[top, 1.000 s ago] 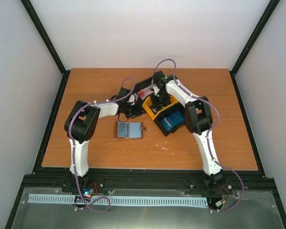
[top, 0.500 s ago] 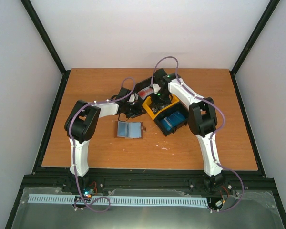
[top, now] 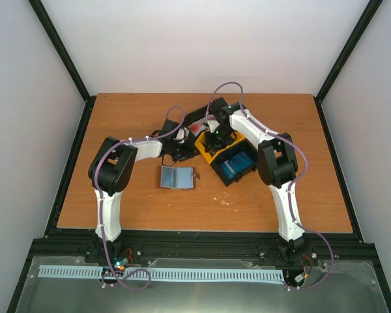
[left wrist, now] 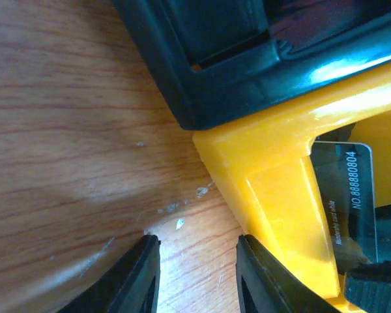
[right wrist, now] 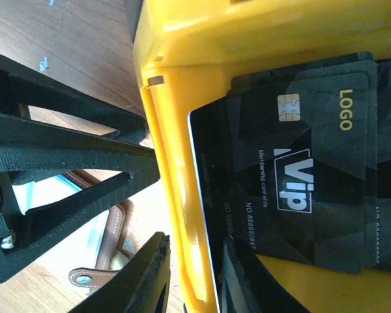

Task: Put the credit cards into the card holder
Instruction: Pick up the credit card from the storage box.

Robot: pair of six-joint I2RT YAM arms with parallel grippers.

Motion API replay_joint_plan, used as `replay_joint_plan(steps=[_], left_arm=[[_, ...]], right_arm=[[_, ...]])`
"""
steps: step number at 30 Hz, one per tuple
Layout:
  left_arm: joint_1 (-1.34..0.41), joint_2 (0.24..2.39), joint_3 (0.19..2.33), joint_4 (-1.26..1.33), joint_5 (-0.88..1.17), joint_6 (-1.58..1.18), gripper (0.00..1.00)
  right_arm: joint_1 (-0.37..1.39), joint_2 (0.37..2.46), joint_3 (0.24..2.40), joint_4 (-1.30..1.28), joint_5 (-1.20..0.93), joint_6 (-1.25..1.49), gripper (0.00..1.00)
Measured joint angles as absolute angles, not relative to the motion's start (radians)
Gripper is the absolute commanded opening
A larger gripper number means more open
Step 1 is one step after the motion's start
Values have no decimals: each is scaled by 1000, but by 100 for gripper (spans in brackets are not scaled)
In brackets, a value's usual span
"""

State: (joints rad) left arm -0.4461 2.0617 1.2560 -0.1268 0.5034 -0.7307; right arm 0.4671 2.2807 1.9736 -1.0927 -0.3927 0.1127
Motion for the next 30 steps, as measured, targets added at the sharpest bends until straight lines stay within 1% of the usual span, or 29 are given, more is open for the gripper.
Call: replay_joint_plan(steps=[5, 8, 13, 14, 20, 30], left_arm=[[-446, 2062, 1256, -127, 503, -731, 35], [-446, 2062, 1256, -127, 503, -731, 35], [-447, 2062, 1256, -127, 503, -731, 35], [-447, 2062, 1256, -127, 503, -730, 35], [-446, 2062, 1256, -128, 501, -729, 36], [-449, 2035, 1250, -129, 477, -722, 51]], right_arm=[[467, 2281, 1974, -1095, -400, 112, 24], [468, 2291, 1985, -1098, -390, 108, 17], [484, 2324, 2031, -1106, -357, 98, 4], [487, 2324, 2038, -1107, -346, 95, 3], [488, 2307, 2053, -1099, -264, 107, 3], [492, 2148, 2052, -1134, -210, 218, 3]])
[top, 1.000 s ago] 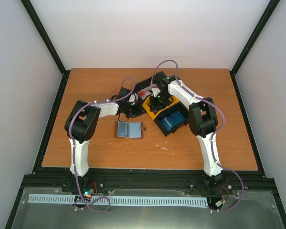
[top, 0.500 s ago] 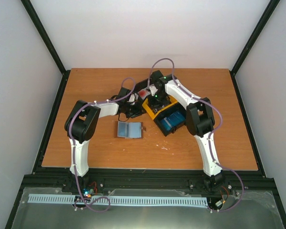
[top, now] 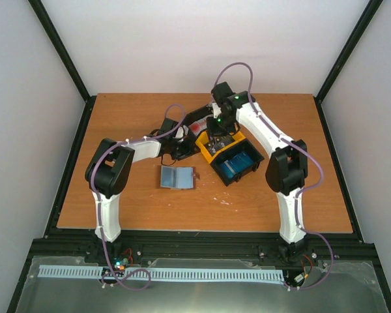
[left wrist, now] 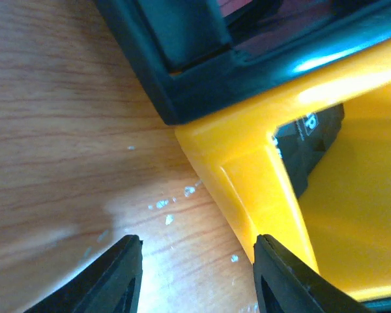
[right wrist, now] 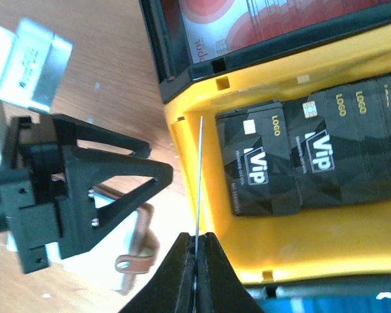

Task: Put the credit cards into the card holder
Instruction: Pick up the credit card from the storage box.

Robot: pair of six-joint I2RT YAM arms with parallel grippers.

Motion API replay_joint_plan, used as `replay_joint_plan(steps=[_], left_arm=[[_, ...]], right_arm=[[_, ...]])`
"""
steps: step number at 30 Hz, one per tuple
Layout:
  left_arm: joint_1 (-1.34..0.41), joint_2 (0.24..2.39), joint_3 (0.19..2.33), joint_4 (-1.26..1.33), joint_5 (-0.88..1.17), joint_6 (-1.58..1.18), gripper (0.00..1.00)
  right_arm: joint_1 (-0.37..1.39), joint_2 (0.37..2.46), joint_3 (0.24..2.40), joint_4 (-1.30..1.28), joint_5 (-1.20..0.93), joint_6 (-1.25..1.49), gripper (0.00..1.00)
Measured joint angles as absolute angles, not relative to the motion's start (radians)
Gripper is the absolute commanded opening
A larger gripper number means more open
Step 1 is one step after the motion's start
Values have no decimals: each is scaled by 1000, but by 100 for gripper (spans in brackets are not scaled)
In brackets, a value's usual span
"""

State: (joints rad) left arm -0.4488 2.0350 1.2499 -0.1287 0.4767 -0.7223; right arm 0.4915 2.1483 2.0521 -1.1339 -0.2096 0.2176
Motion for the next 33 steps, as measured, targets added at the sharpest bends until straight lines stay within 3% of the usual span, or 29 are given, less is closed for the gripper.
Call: replay_joint_plan(steps=[5, 11, 22, 29, 33], left_arm=[[-449, 1936, 1204, -131, 449, -721, 59], [-450, 1731, 1119, -154, 394, -718, 73], [-443, 1361, 883, -223, 403, -751, 95], [-398, 1224, 769, -236, 569, -845, 96], [-383, 1202, 743, -237, 605, -861, 77]], right_arm=[[492, 2055, 2019, -1138, -269, 364, 3], [492, 1874, 1803, -1018, -452, 546, 3], [494, 1555, 1206, -548, -746, 1065, 3], [554, 1493, 1039, -341, -756, 1266, 3], [587, 1492, 1033, -294, -735, 1257, 3]])
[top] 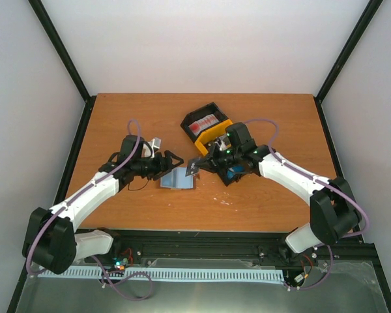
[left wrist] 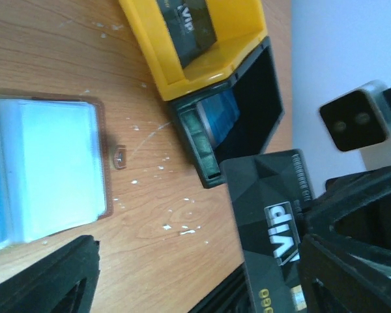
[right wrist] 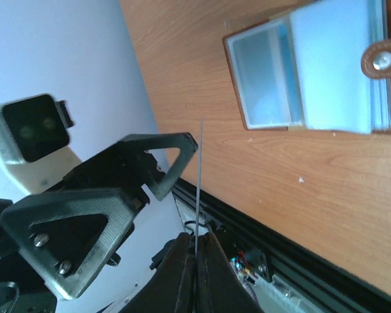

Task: Put the credit cards into the card holder
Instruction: Pick up the credit card from the storage box, then insert the credit card into the card holder.

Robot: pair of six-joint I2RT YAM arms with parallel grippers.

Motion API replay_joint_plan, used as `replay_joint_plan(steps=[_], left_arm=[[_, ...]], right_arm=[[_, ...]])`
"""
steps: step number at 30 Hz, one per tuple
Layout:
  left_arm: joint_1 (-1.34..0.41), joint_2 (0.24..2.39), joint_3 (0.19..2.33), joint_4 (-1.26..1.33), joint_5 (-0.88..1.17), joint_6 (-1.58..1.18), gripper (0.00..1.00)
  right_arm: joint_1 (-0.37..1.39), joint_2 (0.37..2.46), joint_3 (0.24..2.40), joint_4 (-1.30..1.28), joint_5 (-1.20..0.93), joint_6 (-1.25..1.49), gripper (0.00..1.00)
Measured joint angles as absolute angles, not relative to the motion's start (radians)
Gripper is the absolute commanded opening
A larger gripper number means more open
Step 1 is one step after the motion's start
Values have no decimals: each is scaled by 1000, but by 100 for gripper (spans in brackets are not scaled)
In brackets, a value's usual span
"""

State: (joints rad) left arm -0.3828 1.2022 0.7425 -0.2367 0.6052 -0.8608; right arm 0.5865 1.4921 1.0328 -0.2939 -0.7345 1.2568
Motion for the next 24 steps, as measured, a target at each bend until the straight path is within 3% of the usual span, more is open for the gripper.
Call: replay_joint_plan(steps=[13, 24], left_arm=[[-343, 1278, 712, -320, 417, -742, 36], [-335, 1421, 710, -321, 276, -701, 31]], right_arm=[[706, 1655, 1027, -138, -557, 954, 3], [720, 1850, 1007, 84, -509, 902, 3]])
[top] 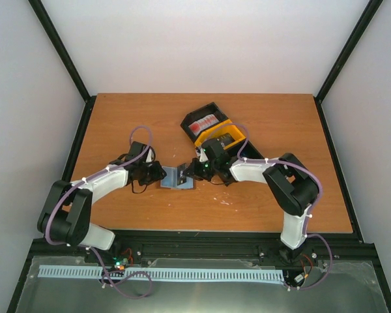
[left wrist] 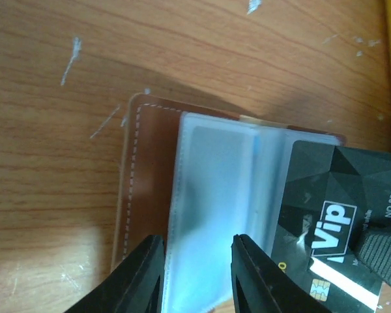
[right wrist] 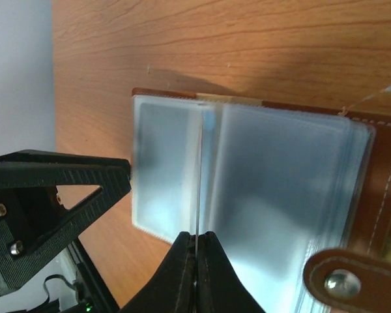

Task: Put the credit cards into the card holder
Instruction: Insert the credit card into the card holder.

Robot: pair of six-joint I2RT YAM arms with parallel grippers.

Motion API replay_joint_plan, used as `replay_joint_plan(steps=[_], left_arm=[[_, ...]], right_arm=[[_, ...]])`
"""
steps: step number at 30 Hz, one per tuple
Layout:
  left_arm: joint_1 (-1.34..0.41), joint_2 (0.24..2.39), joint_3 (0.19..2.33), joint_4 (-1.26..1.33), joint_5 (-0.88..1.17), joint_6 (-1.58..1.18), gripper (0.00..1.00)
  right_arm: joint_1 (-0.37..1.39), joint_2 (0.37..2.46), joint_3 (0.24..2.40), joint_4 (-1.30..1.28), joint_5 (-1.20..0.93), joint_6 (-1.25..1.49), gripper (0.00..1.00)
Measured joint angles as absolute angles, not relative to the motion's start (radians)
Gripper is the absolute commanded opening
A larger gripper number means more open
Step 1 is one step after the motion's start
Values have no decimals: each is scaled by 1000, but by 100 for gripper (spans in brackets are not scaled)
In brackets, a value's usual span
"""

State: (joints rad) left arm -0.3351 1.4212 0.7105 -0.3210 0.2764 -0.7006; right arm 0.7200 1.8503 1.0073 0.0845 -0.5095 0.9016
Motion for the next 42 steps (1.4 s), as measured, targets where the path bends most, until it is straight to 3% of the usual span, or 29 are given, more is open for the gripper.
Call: replay_joint_plan(steps=[12, 42], left_arm=[[-333, 1490, 663, -272, 258, -696, 16], [-326, 1500, 654, -239, 289, -696, 16]], right_arm=[[720, 1915, 1007, 195, -514, 918, 3], [760, 2012, 1018, 276, -508, 1000, 5]])
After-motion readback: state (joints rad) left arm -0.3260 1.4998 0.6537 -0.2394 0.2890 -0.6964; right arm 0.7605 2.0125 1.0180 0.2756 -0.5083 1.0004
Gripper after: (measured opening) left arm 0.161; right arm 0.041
